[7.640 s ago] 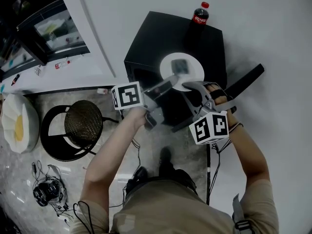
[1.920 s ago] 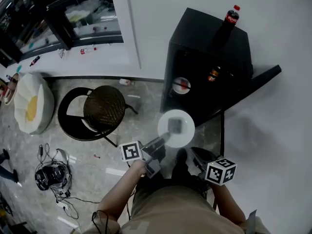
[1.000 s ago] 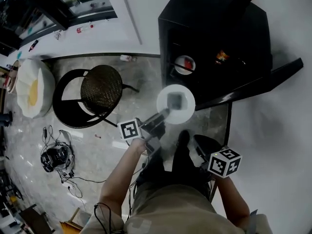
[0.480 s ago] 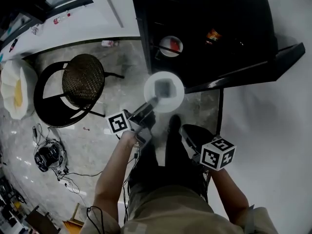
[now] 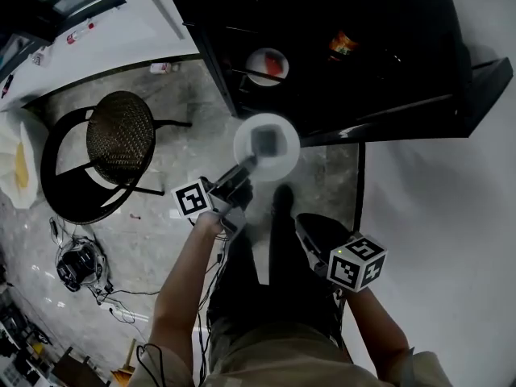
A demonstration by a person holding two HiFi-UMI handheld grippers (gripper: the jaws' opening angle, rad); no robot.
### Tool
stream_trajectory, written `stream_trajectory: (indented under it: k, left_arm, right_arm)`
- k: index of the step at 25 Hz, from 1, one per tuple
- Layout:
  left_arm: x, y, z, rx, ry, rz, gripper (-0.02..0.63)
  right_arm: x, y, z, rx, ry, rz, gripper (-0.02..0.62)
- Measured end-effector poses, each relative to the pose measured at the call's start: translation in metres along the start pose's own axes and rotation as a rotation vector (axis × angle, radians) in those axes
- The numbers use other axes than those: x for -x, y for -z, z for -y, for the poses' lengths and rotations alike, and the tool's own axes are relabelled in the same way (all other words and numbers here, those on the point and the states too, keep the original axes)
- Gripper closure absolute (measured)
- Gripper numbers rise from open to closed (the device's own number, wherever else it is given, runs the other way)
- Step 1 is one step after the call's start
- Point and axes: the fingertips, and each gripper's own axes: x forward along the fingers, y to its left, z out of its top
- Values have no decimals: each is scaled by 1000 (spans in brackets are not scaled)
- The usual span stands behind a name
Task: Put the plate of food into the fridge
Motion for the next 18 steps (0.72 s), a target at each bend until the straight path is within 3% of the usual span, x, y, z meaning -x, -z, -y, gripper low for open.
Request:
stream_trajectory:
  k: [5,18]
  left_arm:
    - [-17,1,-24,-14,-23,-31,566]
    - [-48,1,-73,9,-39,-2,566]
  right_arm:
    - [1,-10,26,-17,23,25,568]
    - [-14,19,53,-55,21,-57,568]
